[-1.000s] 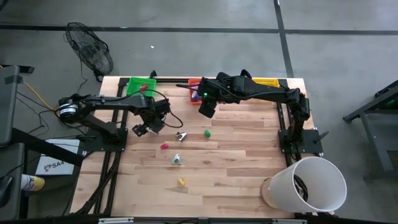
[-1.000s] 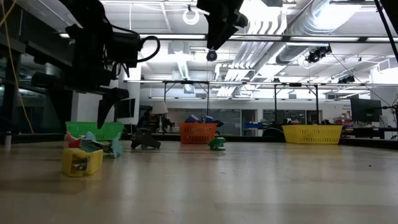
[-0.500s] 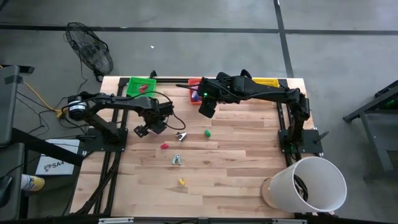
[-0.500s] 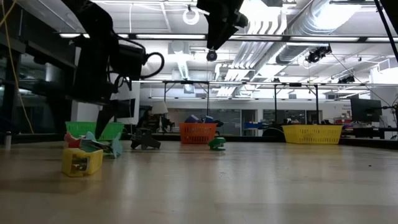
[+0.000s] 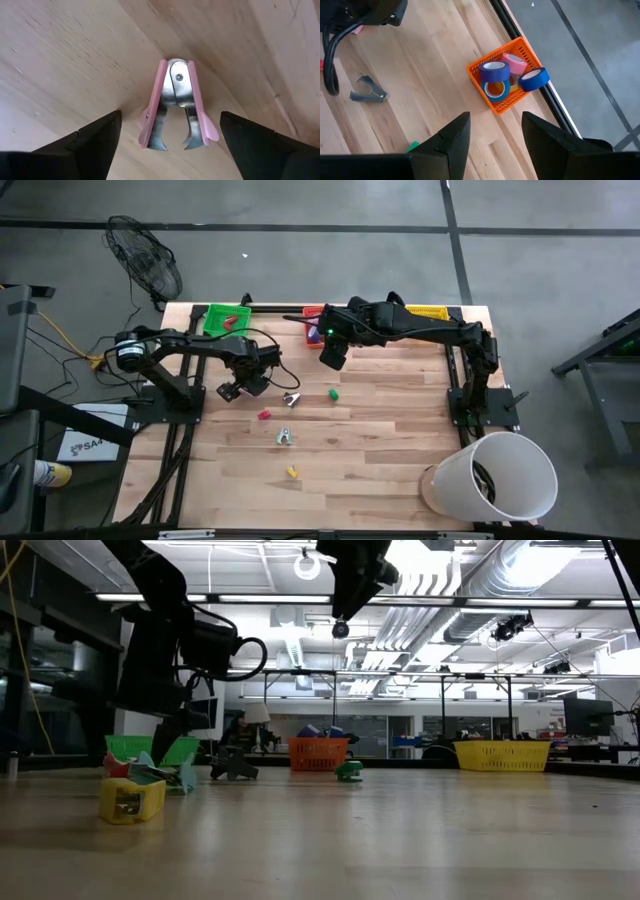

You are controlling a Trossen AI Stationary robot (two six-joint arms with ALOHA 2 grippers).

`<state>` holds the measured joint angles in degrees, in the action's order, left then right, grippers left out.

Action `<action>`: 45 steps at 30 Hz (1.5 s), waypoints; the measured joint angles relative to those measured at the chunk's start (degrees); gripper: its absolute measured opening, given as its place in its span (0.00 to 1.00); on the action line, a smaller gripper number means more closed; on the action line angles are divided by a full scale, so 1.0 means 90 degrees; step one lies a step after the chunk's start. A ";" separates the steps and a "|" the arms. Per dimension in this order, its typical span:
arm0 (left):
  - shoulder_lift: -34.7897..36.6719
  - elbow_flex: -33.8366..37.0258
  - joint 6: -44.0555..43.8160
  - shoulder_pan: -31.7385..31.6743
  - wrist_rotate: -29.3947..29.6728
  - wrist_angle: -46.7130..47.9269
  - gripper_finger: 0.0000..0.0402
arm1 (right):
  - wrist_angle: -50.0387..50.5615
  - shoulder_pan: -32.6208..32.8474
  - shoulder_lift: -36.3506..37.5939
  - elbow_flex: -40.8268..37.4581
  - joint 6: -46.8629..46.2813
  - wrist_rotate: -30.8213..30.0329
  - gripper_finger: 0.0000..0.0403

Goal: Pick and place Stapler, Stapler remover, tape
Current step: Put the pink staple remover into the yellow bin

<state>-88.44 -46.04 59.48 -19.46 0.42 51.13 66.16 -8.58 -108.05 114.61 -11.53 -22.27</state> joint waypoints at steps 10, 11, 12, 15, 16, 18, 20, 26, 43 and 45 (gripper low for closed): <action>0.0000 0.0000 0.0022 0.0000 0.0023 -0.0002 0.58 | 0.0001 0.0000 0.0000 0.0000 0.0000 0.0042 0.42; 0.0000 0.0000 0.0022 0.0000 0.0027 -0.0003 0.56 | 0.0001 0.0000 0.0000 -0.0002 0.0000 0.0043 0.42; 0.0000 0.0000 0.0022 0.0000 0.0051 -0.0002 0.54 | 0.0000 0.0000 0.0000 -0.0002 0.0000 0.0045 0.42; 0.0000 0.0000 0.0022 0.0000 0.0074 -0.0002 0.48 | 0.0001 0.0000 0.0000 0.0000 -0.0002 0.0042 0.42; 0.0000 0.0000 0.0022 0.0000 0.0076 -0.0002 0.46 | 0.0001 0.0000 0.0000 -0.0001 0.0000 0.0043 0.42; 0.0000 0.0000 0.0021 0.0000 0.0093 -0.0002 0.42 | 0.0001 0.0000 0.0000 -0.0002 0.0000 0.0043 0.42; 0.0000 0.0000 0.0011 0.0000 0.0093 -0.0002 0.37 | 0.0001 0.0000 0.0000 0.0000 0.0000 0.0043 0.42; 0.0000 -0.0001 -0.0004 0.0000 0.0086 0.0000 0.22 | 0.0001 0.0000 0.0000 -0.0002 0.0000 0.0045 0.42; 0.0174 -0.0447 -0.0580 -0.0002 0.0516 -0.0061 0.21 | -0.0186 0.0000 0.0000 -0.0002 0.0189 0.0258 0.42; 0.0281 -0.0655 -0.0642 -0.0002 0.0627 -0.0024 0.21 | -0.0186 0.0000 0.0000 -0.0002 0.0188 0.0257 0.42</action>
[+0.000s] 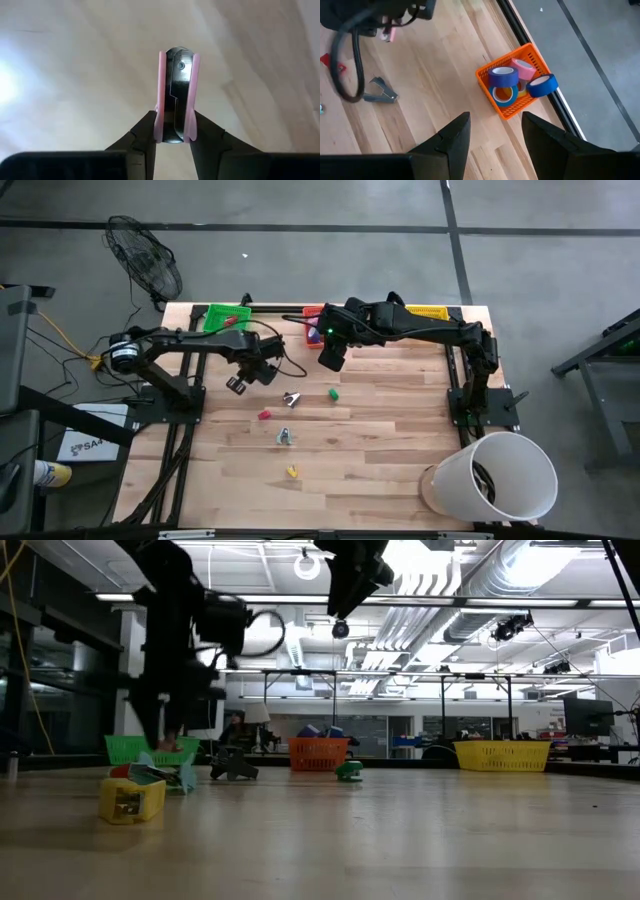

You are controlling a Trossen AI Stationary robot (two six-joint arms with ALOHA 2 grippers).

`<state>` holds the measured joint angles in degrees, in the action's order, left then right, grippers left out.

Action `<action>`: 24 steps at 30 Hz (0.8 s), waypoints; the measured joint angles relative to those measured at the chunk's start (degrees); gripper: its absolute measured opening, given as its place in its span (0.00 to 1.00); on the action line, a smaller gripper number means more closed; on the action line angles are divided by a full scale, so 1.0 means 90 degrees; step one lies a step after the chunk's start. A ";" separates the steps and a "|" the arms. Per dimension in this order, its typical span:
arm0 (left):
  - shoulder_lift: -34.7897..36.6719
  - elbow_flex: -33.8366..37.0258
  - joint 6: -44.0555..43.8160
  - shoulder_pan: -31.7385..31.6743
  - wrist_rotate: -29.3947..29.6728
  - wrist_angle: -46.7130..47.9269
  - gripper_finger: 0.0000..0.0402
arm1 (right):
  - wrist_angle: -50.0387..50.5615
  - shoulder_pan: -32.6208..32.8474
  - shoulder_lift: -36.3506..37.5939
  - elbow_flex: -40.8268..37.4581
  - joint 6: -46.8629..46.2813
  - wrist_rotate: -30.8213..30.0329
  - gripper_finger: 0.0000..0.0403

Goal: Pick and place Stapler, Stapler remover, tape
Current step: Put the pink staple remover into the yellow bin

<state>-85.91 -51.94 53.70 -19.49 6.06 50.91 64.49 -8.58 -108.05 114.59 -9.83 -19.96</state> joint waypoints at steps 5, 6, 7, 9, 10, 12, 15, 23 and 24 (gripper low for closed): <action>0.0401 -0.0573 -0.0026 0.0000 0.0414 0.0225 0.22 | 0.0028 0.0000 0.0000 0.0000 -0.0029 -0.0140 0.42; 0.0490 -0.0712 -0.0055 -0.0002 0.0543 0.0311 0.22 | 0.0064 0.0000 0.0000 0.0000 -0.0050 -0.0243 0.42; 0.0586 -0.0851 -0.0057 -0.0002 0.0684 0.0438 0.23 | 0.0115 0.0000 0.0013 0.0000 -0.0063 -0.0352 0.42; 0.0798 -0.1132 -0.0069 -0.0002 0.0931 0.0602 0.23 | 0.0154 0.0000 0.0044 0.0000 -0.0068 -0.0507 0.42; 0.0903 -0.1291 -0.0078 -0.0002 0.1016 0.0626 0.23 | 0.0133 0.0000 0.0085 0.0000 -0.0045 -0.0533 0.42; 0.1115 -0.1600 -0.0157 -0.0005 0.1105 0.0687 0.23 | 0.0081 -0.0002 0.0167 0.0000 0.0115 -0.0519 0.42; 0.1406 -0.2096 -0.0224 -0.0003 0.1149 0.0669 0.23 | -0.0151 0.0000 0.0275 0.0000 0.0481 -0.0272 0.42; 0.1803 -0.3290 -0.0317 0.0000 0.1056 0.0511 0.23 | -0.1468 0.0035 0.0425 0.0000 0.1612 0.0773 0.42; 0.1824 -0.3401 -0.0316 0.0000 0.1022 0.0448 0.23 | -0.1676 0.0064 0.0425 0.0000 0.1769 0.0790 0.42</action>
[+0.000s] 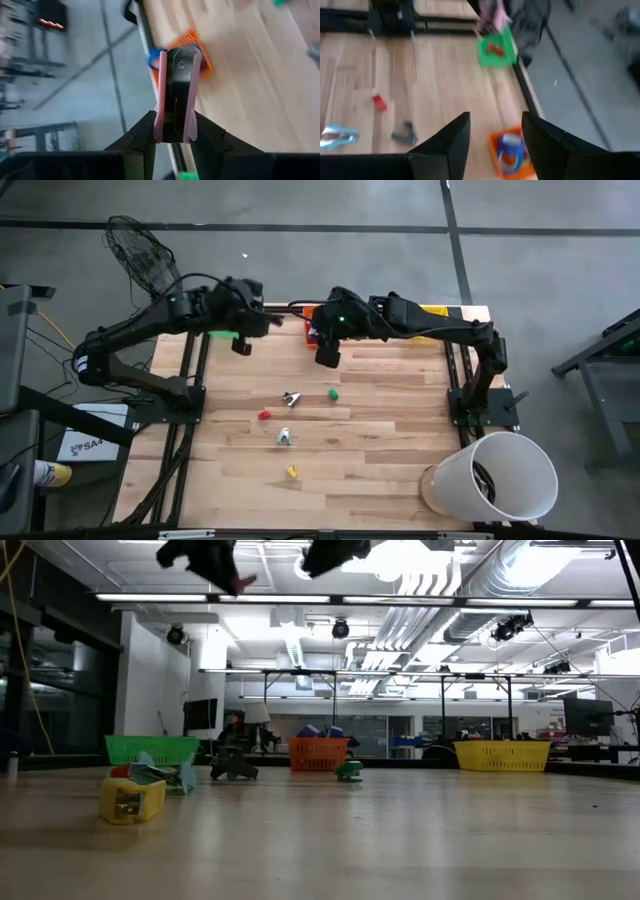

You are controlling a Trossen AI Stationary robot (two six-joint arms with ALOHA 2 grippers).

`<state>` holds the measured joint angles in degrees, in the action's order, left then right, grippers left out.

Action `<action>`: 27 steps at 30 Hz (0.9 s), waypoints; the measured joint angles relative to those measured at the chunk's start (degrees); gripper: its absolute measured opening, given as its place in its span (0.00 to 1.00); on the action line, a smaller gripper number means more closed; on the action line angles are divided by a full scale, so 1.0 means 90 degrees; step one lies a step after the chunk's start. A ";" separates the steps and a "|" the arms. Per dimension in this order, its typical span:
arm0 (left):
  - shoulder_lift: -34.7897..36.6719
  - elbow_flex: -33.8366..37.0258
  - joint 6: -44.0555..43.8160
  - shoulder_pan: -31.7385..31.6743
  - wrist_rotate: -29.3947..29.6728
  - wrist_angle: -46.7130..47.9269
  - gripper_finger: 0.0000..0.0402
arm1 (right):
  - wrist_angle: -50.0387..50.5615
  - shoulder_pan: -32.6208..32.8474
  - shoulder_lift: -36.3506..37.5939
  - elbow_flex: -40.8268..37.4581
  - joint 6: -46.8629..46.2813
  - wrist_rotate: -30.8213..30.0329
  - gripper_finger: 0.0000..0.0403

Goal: Pick and place Stapler, Stapler remover, tape
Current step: Put the pink staple remover into the yellow bin

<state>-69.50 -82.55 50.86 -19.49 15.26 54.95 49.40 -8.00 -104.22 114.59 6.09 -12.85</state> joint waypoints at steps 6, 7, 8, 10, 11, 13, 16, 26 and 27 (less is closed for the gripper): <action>0.0005 -0.0444 -0.0003 0.0000 -0.0440 -0.0372 0.23 | -0.1075 0.0263 0.0000 0.0000 0.1240 -0.0096 0.42; 0.0007 -0.0459 -0.0004 0.0000 -0.0496 -0.0477 0.23 | -0.1241 0.0304 0.0000 0.0000 0.1446 -0.0146 0.42; 0.0008 -0.0459 -0.0004 0.0000 -0.0551 -0.0563 0.23 | -0.1415 0.0338 0.0000 0.0000 0.1629 -0.0204 0.42; 0.0003 -0.0457 -0.0002 0.0000 -0.0703 -0.0661 0.23 | -0.1719 0.0386 0.0000 0.0000 0.1921 -0.0407 0.42; 0.0003 -0.0456 -0.0003 0.0000 -0.0762 -0.0704 0.23 | -0.1841 0.0403 0.0000 0.0000 0.2045 -0.0531 0.42; 0.0003 -0.0456 -0.0003 0.0000 -0.0801 -0.0768 0.23 | -0.2003 0.0410 0.0000 0.0000 0.2194 -0.0804 0.42; 0.0003 -0.0456 -0.0003 0.0002 -0.0827 -0.0860 0.23 | -0.2123 0.0388 0.0000 0.0000 0.2213 -0.1000 0.42; 0.0003 -0.0456 -0.0015 0.0000 -0.1003 -0.1056 0.23 | -0.2382 0.0351 -0.0121 0.0000 0.2825 -0.0788 0.42; 0.0003 -0.0456 -0.0014 0.0002 -0.1004 -0.1062 0.23 | -0.2377 0.0348 -0.0121 0.0000 0.2876 -0.0801 0.43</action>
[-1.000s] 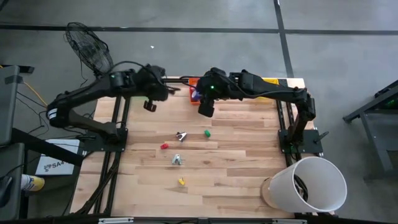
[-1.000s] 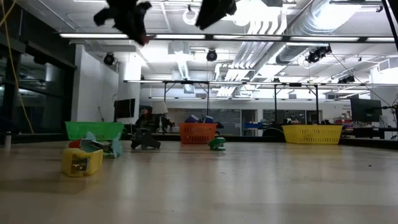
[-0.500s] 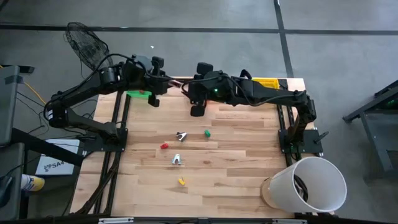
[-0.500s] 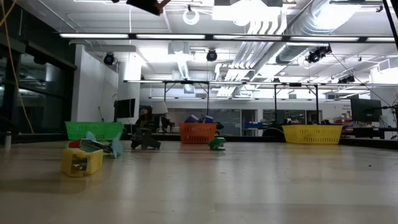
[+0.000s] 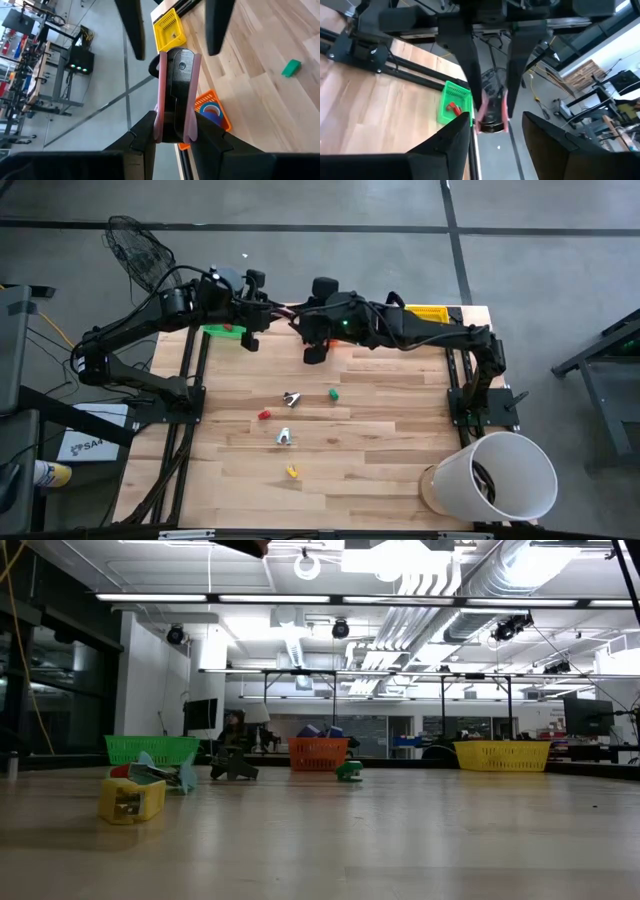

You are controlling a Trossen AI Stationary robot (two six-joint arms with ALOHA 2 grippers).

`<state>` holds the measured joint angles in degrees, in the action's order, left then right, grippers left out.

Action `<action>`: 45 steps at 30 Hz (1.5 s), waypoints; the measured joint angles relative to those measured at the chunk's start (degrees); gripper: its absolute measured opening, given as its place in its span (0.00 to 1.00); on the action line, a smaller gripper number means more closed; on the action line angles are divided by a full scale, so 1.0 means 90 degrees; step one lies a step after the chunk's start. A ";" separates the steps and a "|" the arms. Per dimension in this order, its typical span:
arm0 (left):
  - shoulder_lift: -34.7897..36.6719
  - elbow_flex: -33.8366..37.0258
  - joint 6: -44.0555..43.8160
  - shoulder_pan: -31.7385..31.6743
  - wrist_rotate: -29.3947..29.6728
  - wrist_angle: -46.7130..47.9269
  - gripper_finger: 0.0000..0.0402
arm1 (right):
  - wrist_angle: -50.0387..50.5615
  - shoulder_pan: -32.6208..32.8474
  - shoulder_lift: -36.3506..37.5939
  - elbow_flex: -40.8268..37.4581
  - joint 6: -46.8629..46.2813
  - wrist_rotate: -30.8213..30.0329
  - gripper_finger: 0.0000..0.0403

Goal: Pick and place Stapler, Stapler remover, tape
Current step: Put the pink staple remover into the yellow bin

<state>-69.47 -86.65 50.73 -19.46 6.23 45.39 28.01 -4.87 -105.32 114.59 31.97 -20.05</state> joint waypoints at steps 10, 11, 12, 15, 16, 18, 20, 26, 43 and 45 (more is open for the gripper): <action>0.0000 0.0005 -0.0008 0.0000 -0.0175 -0.0185 0.23 | -0.0025 0.0001 -0.0066 0.0000 0.0139 -0.0023 0.41; 0.0000 0.0005 -0.0008 0.0000 -0.0206 -0.0201 0.23 | -0.0019 0.0001 -0.0078 0.0000 0.0171 -0.0064 0.41; 0.0000 0.0005 -0.0015 0.0000 -0.0257 -0.0223 0.23 | 0.0006 0.0001 -0.0090 0.0000 0.0184 -0.0106 0.40; 0.0000 0.0005 -0.0034 0.0000 -0.0312 -0.0222 0.23 | 0.0000 0.0001 -0.0119 0.0000 0.0192 -0.0131 0.37; 0.0000 0.0005 -0.0037 0.0000 -0.0317 -0.0222 0.23 | -0.0002 0.0001 -0.0119 0.0000 0.0191 -0.0162 0.36; 0.0000 0.0005 -0.0047 0.0000 -0.0317 -0.0222 0.23 | -0.0002 -0.0002 -0.0119 0.0000 0.0194 -0.0200 0.33; 0.0000 0.0005 -0.0047 0.0000 -0.0319 -0.0219 0.23 | -0.0003 0.0001 -0.0119 0.0000 0.0194 -0.0211 0.29; 0.0000 0.0005 -0.0093 -0.0002 -0.0302 -0.0222 0.23 | -0.0049 0.0000 -0.0119 0.0000 0.0287 -0.0243 0.21; 0.0000 0.0005 -0.0052 0.0000 -0.0317 -0.0183 0.23 | -0.0232 0.0074 -0.0121 0.0000 0.0533 -0.0422 0.43; 0.0000 0.0005 -0.0062 0.0000 -0.0317 -0.0175 0.23 | -0.0261 0.0091 -0.0121 0.0000 0.0578 -0.0438 0.43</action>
<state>-69.47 -86.61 50.17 -19.46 3.38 43.81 25.66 -4.05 -106.41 114.59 37.17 -24.00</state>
